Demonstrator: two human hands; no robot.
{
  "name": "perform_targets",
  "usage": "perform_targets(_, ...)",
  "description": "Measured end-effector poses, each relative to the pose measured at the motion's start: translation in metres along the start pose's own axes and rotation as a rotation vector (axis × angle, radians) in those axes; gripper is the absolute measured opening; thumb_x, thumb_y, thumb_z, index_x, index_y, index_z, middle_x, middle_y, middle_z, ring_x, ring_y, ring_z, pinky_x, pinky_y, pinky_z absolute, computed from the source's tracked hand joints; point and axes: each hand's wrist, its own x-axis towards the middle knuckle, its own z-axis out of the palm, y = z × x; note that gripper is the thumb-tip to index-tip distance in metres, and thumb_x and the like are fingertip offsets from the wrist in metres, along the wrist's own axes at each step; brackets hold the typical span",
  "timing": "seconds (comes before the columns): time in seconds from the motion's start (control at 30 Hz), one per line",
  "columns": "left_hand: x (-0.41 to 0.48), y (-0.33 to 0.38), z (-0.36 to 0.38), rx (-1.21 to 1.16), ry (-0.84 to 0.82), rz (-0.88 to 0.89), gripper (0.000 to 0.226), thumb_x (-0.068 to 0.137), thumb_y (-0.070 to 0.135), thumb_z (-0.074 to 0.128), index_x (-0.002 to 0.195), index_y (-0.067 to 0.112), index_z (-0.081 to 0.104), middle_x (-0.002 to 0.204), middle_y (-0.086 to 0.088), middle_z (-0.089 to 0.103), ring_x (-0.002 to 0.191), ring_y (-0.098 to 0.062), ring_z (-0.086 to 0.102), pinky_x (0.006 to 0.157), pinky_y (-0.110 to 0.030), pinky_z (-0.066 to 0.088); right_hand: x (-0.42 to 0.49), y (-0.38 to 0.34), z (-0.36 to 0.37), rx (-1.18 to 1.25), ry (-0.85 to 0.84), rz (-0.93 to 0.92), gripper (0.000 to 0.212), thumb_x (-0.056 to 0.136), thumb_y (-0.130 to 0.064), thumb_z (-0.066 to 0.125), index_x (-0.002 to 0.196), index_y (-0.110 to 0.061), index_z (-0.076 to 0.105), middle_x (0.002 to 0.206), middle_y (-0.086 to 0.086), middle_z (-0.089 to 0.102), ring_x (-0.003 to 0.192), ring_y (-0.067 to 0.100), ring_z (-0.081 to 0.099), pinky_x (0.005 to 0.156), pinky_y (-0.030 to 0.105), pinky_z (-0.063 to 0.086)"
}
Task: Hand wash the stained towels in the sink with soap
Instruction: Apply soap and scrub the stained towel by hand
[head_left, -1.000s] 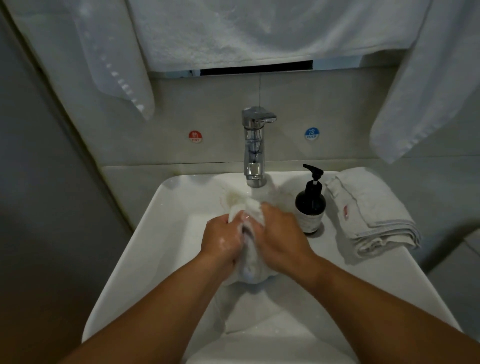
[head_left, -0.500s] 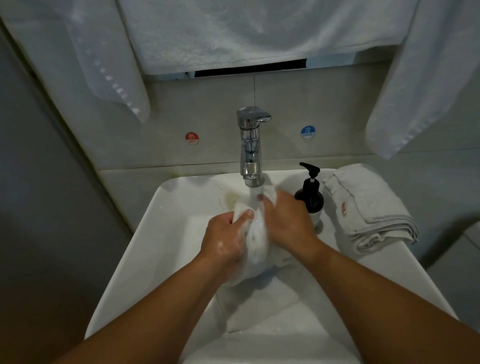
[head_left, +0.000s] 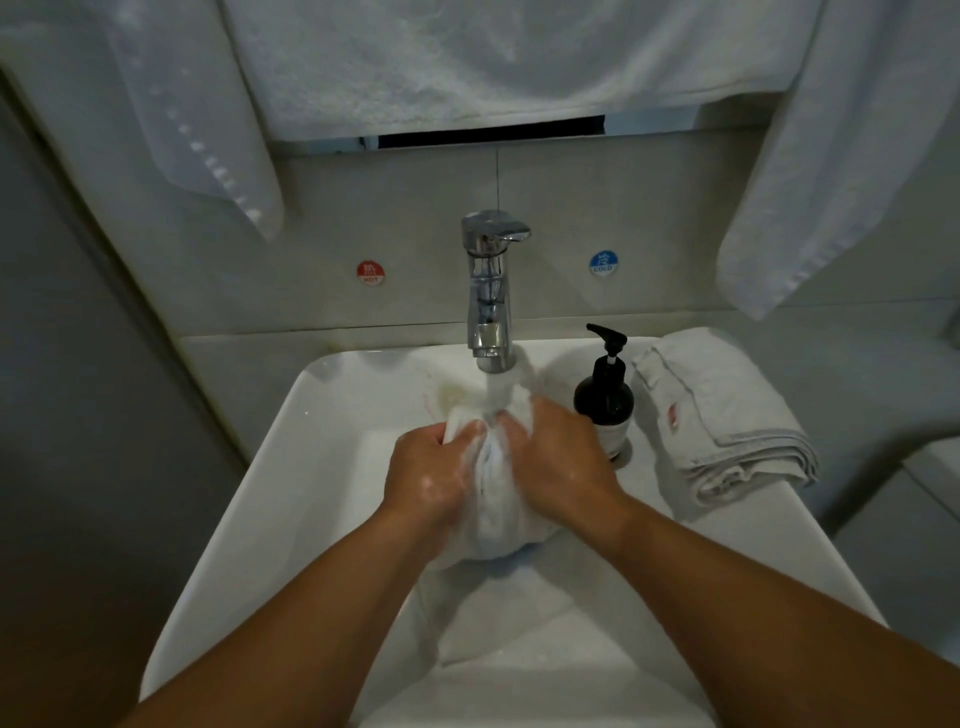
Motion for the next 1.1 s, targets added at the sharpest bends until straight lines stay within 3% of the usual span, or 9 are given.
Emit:
perform_targets(0.1,-0.005,-0.001,0.001,-0.004,-0.005,-0.041,0.023,0.096,0.034,0.065,0.085,0.017,0.078,0.085,-0.006,0.078,0.080,-0.025,0.074,0.080,-0.042,0.062,-0.014,-0.010,0.003,-0.016,-0.057,-0.135,0.027,0.100,-0.052,0.047,0.102,-0.027,0.055,0.103,0.006,0.068,0.092,0.028,0.065,0.076,0.033,0.048)
perform_targets(0.27,-0.007,0.009,0.001,-0.049,-0.077,0.063,0.019,0.098,0.030,0.066,0.094,0.016,0.078,0.085,-0.004,0.078,0.084,-0.027,0.075,0.085,-0.046,0.061,0.022,0.008,-0.016,0.093,0.038,0.182,0.046,0.103,-0.053,0.041,0.122,-0.018,0.064,0.115,0.009,0.068,0.111,0.032,0.063,0.084,0.034,0.044)
perform_targets(0.43,-0.001,-0.005,-0.001,0.001,-0.006,-0.074,0.018,0.088,0.031,0.070,0.083,0.016,0.080,0.080,-0.004,0.078,0.084,-0.030,0.074,0.086,-0.053,0.060,-0.018,-0.010,0.006,0.028,-0.058,-0.092,0.033,0.099,-0.054,0.048,0.108,-0.024,0.058,0.105,0.006,0.070,0.095,0.028,0.066,0.085,0.039,0.054)
perform_targets(0.53,-0.002,0.001,-0.002,-0.012,-0.024,0.015,0.022,0.095,0.033,0.068,0.086,0.016,0.078,0.079,-0.002,0.077,0.080,-0.025,0.074,0.080,-0.042,0.060,0.015,-0.003,-0.002,0.077,0.009,0.092,0.039,0.101,-0.052,0.043,0.109,-0.020,0.062,0.103,0.005,0.070,0.097,0.029,0.066,0.085,0.039,0.053)
perform_targets(0.6,-0.004,0.005,0.000,0.016,-0.064,0.083,0.022,0.099,0.033,0.063,0.090,0.017,0.077,0.083,-0.002,0.077,0.080,-0.021,0.073,0.074,-0.035,0.057,0.020,0.005,-0.013,0.070,0.004,0.200,0.039,0.104,-0.050,0.041,0.113,-0.019,0.063,0.101,0.002,0.064,0.099,0.027,0.062,0.081,0.033,0.043)
perform_targets(0.67,-0.003,0.001,0.001,0.129,-0.026,0.105,0.026,0.100,0.035,0.059,0.091,0.019,0.077,0.086,-0.001,0.076,0.082,-0.020,0.072,0.073,-0.034,0.058,0.008,0.008,-0.009,0.029,-0.007,0.145,0.040,0.103,-0.050,0.042,0.119,-0.018,0.061,0.109,0.004,0.066,0.103,0.027,0.062,0.083,0.033,0.042)
perform_targets(0.77,0.001,-0.007,-0.001,0.296,0.012,0.100,0.032,0.102,0.038,0.052,0.095,0.020,0.077,0.096,-0.003,0.076,0.090,-0.025,0.070,0.088,-0.043,0.058,-0.014,-0.004,0.007,0.060,-0.068,-0.037,0.039,0.101,-0.053,0.046,0.120,-0.023,0.061,0.111,0.001,0.069,0.102,0.024,0.066,0.089,0.035,0.052)
perform_targets(0.97,-0.008,0.004,0.000,0.195,-0.022,0.214,0.030,0.103,0.042,0.053,0.100,0.022,0.074,0.090,0.004,0.074,0.085,-0.018,0.070,0.076,-0.033,0.057,0.014,0.006,-0.010,0.116,0.042,0.135,0.041,0.105,-0.049,0.038,0.110,-0.019,0.066,0.103,0.003,0.069,0.101,0.025,0.066,0.079,0.030,0.042)
perform_targets(1.1,-0.001,-0.002,0.001,0.217,0.044,0.088,0.030,0.101,0.038,0.055,0.092,0.019,0.076,0.091,-0.003,0.076,0.088,-0.026,0.071,0.087,-0.046,0.059,-0.019,-0.013,0.006,0.022,-0.032,-0.066,0.038,0.101,-0.055,0.044,0.114,-0.023,0.061,0.106,0.004,0.069,0.097,0.026,0.066,0.083,0.035,0.052)
